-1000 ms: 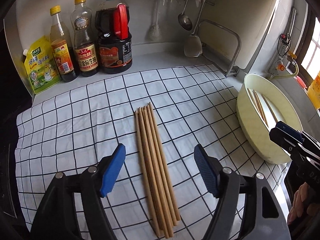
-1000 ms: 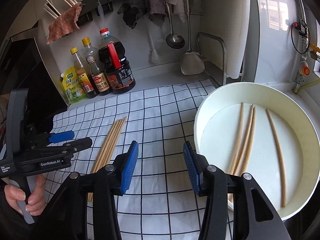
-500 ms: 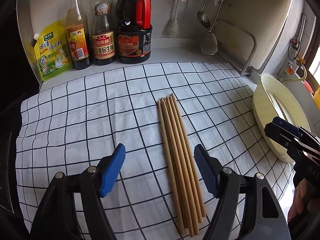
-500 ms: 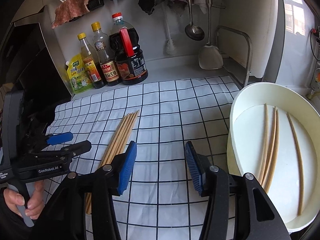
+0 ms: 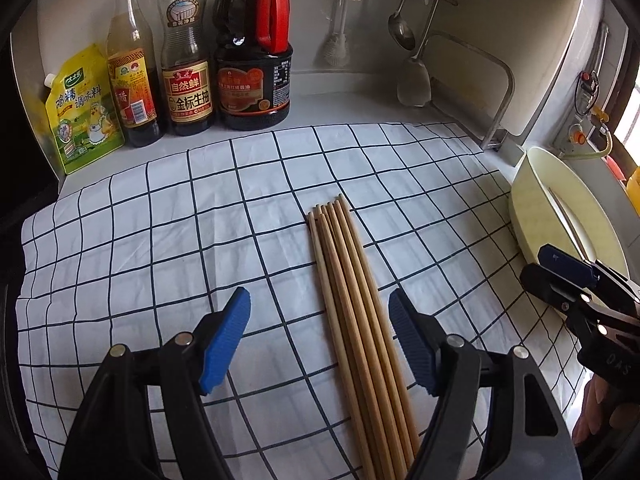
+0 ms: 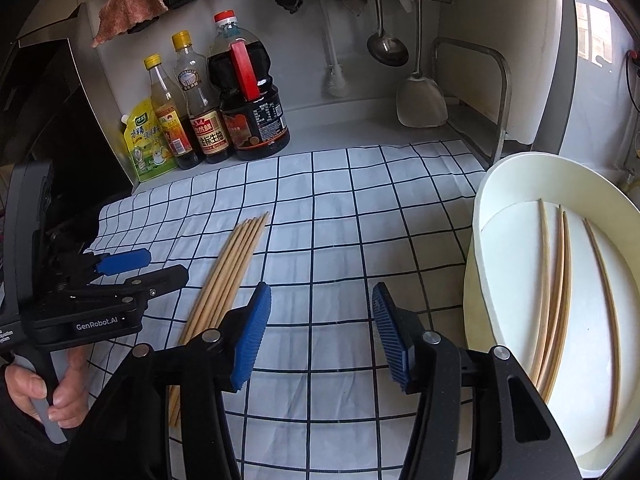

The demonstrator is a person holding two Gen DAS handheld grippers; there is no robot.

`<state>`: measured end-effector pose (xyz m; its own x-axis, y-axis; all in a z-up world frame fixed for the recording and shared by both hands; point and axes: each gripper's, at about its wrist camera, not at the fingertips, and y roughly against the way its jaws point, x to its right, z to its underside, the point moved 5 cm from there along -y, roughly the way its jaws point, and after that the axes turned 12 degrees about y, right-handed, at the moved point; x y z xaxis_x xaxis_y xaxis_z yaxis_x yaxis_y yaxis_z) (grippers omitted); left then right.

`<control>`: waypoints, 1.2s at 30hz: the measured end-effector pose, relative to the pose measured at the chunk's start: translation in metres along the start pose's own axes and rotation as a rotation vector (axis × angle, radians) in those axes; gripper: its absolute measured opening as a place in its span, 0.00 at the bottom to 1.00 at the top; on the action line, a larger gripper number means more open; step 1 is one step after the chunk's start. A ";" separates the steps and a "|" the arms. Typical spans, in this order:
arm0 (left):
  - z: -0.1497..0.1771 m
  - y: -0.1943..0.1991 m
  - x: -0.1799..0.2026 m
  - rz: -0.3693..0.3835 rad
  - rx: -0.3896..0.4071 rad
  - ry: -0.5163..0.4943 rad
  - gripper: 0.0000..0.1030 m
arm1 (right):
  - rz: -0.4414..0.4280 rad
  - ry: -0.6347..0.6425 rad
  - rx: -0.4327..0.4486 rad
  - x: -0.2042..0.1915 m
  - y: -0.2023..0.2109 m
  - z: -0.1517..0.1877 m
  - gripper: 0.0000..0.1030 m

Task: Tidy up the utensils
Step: 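Move both open tools back above the remaining chopstick bundle, then lower both tools to the bundle and separate single chopsticks from it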

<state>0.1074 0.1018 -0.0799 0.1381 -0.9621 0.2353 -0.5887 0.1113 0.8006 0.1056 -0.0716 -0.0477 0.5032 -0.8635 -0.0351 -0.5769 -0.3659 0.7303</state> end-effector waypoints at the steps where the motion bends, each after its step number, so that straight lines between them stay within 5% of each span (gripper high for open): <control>1: 0.000 -0.003 0.001 0.001 -0.004 -0.001 0.68 | 0.001 -0.002 -0.001 0.001 -0.001 0.001 0.49; 28: 0.003 -0.014 -0.005 0.045 -0.017 0.000 0.72 | 0.001 -0.013 -0.042 0.002 -0.019 0.012 0.49; 36: 0.001 -0.013 -0.017 0.028 -0.015 0.049 0.76 | -0.056 0.067 -0.081 -0.034 -0.031 0.018 0.51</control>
<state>0.1122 0.1167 -0.0948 0.1604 -0.9453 0.2841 -0.5810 0.1422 0.8014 0.0945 -0.0372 -0.0818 0.5768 -0.8162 -0.0335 -0.4944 -0.3814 0.7811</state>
